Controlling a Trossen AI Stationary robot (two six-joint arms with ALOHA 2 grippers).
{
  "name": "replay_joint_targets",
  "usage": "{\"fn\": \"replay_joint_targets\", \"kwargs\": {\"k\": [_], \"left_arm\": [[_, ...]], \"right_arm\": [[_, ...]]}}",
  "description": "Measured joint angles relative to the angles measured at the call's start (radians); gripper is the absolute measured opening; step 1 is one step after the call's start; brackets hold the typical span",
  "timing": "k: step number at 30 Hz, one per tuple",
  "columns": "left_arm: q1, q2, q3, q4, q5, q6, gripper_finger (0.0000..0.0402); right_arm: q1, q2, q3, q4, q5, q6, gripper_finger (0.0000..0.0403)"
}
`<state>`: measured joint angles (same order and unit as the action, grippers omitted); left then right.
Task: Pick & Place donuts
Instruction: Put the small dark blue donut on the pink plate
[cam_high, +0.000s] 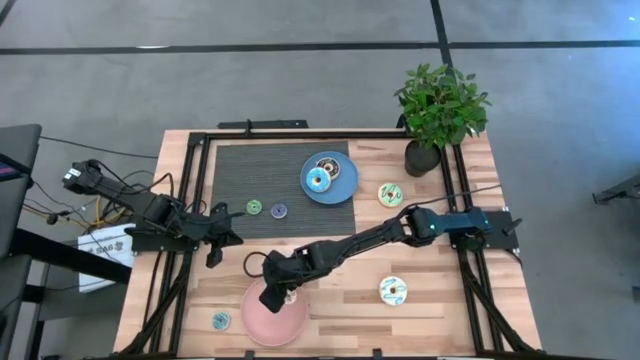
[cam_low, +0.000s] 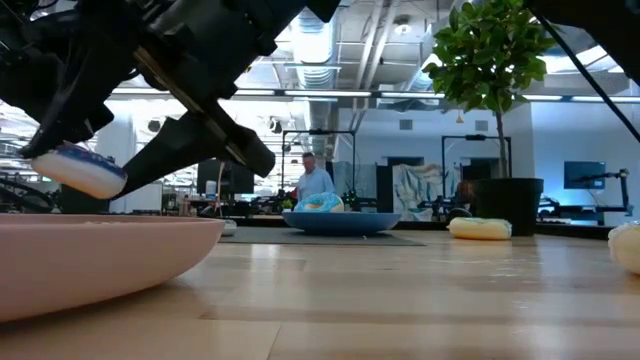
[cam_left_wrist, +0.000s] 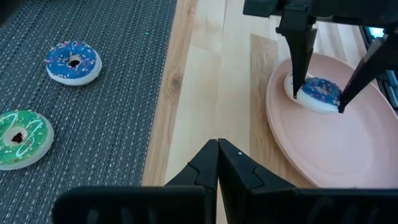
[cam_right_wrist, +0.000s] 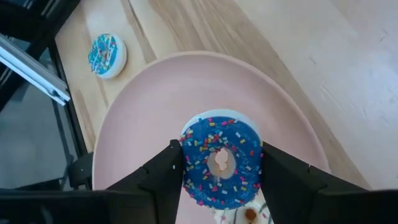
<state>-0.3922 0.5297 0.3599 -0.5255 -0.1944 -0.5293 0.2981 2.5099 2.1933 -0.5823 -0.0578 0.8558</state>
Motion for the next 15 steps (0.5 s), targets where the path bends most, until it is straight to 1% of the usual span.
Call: {"fn": "replay_joint_targets", "kwargs": {"k": [6,15], "left_arm": [[0.0,0.0,0.0,0.0,0.0,0.011,0.0],[0.0,0.0,0.0,-0.008,0.0,0.013,0.0]], "right_arm": [[-0.006,0.0,0.0,-0.002,0.0,0.0,0.019],[-0.019,0.0,-0.001,-0.017,0.0,0.008,0.0234]]}}
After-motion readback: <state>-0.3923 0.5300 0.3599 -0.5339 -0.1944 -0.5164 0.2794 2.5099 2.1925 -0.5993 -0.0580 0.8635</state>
